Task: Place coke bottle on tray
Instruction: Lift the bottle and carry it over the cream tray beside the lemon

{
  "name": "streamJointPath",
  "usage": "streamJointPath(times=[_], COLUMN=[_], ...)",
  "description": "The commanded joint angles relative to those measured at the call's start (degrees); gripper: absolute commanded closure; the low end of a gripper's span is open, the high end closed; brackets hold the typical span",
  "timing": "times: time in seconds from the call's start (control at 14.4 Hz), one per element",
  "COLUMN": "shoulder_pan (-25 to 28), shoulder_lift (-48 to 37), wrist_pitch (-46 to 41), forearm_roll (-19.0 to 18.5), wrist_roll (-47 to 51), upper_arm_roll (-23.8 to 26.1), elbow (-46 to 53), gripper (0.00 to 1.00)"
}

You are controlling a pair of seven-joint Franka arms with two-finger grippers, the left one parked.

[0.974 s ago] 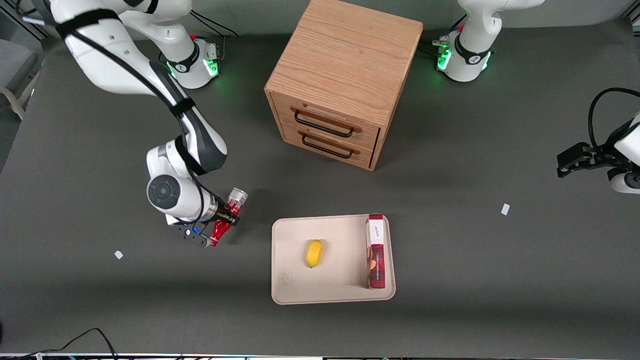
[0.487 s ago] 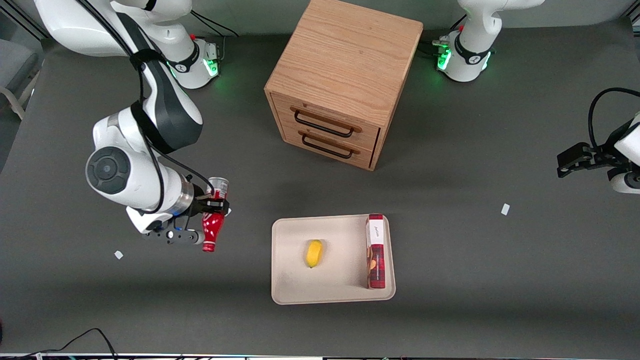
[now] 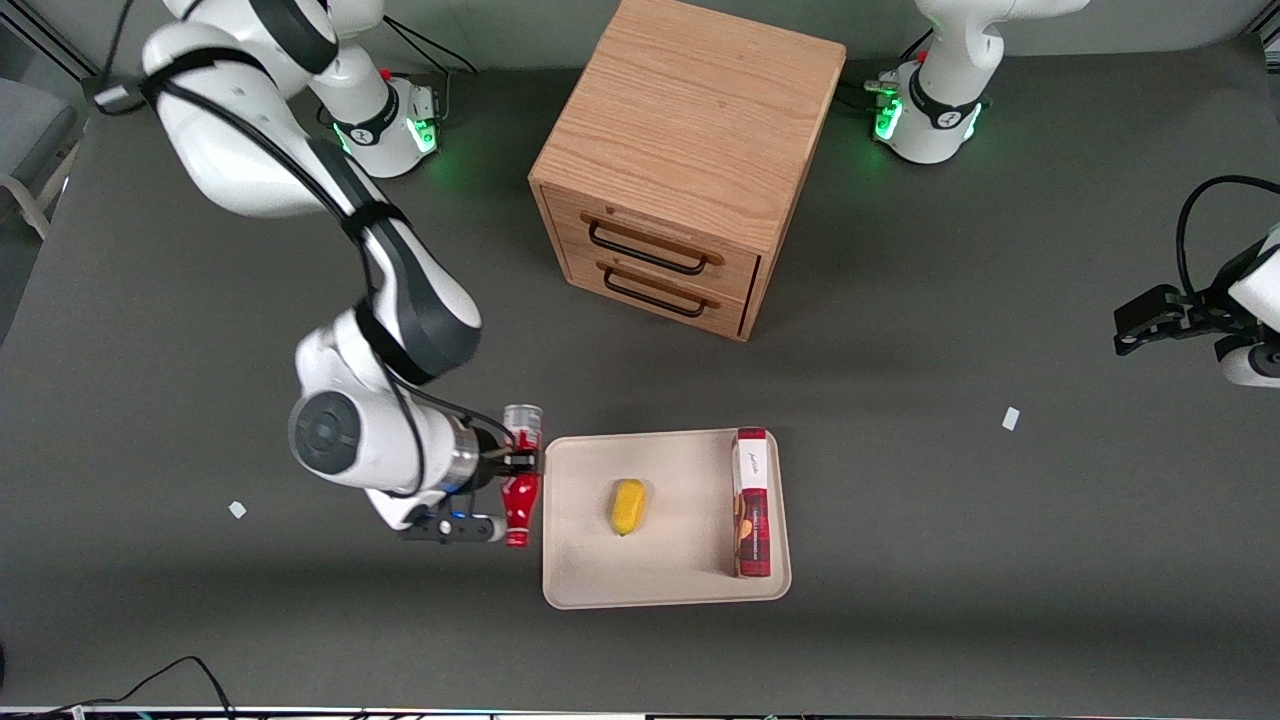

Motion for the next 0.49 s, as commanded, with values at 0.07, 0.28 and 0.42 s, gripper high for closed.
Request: streamJointPath(times=[0.07, 0.28, 0.42], shoulder_pan=[1.7, 1.8, 2.4], shoulder_lift=[6.2, 8.4, 9.3], wrist_pitch=[7.5, 12.0, 13.3], forearm_roll=[0.4, 0.3, 0.3], wrist_roll=[5.1, 5.2, 5.3], upper_arm_roll=[0.4, 0.3, -0.4], elbow=[1.9, 0.8, 0.9], gripper=[1.00, 1.00, 1.00])
